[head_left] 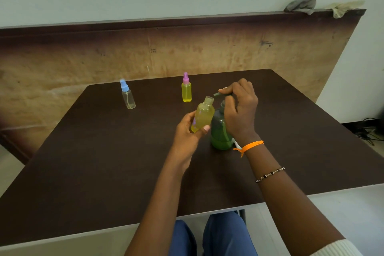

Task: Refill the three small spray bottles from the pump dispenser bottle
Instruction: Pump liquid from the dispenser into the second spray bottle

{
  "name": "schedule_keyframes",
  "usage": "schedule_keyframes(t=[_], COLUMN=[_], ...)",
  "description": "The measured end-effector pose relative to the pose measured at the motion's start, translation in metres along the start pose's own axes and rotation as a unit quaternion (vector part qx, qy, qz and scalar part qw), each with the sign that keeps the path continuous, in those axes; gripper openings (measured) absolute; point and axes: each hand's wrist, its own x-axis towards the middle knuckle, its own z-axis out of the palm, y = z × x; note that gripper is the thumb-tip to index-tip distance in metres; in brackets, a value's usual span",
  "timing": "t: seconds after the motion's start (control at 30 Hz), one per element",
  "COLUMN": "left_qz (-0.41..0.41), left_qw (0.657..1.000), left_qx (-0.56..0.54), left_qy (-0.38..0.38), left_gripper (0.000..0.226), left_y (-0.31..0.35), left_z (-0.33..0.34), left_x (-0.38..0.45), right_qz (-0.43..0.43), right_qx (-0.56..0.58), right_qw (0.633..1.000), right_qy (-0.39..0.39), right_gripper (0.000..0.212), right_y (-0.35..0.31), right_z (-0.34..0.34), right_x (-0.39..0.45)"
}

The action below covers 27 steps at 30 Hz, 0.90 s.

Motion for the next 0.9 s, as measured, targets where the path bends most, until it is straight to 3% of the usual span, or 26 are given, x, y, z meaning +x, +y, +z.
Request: schedule_keyframes(t=[0.47,0.9], left_qz=[0.035,0.048], left_qw=[0.999,0.997], left_qx=[0.027,0.050], left_qy=[0.019,0.017], left_gripper=[0.043,0.049], left_y=[0.001,0.006], left_z=[0.003,0.004], left_x=[0.001,0.002], right_qz=[-0.016,-0.082], right_qx=[-0.003,-0.064], right_qw=[1.000,0.995], right_qy=[0.015,0.005], right_gripper=[0.024,0.016], right_y=[-0.001,0.010], right_z=[0.001,0.004], right_x=[-0.005,-0.008])
